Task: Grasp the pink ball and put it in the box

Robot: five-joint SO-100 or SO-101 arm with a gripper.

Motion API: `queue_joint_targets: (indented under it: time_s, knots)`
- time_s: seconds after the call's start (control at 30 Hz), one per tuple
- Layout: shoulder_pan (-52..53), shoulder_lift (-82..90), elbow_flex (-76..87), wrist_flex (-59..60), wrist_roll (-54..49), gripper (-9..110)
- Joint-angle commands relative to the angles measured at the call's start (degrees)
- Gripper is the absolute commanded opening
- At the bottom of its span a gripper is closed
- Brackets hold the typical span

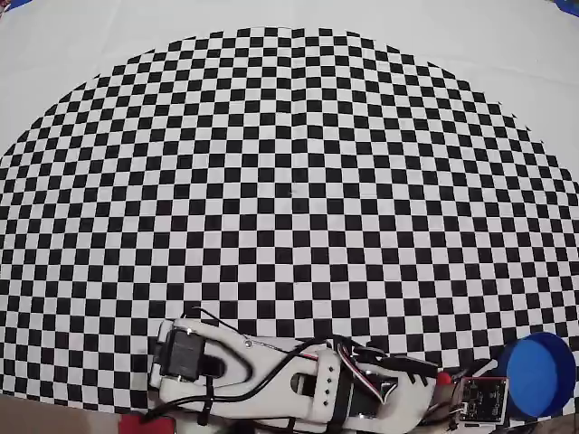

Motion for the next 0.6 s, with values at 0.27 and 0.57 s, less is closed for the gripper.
queue_joint_targets:
  time_s: [0.27,0.57]
  knots:
    - [1.14,-3.6,0.53,0.62,2.55,32]
    - [1.58,-5.98,0.44,2.37,2.55,32]
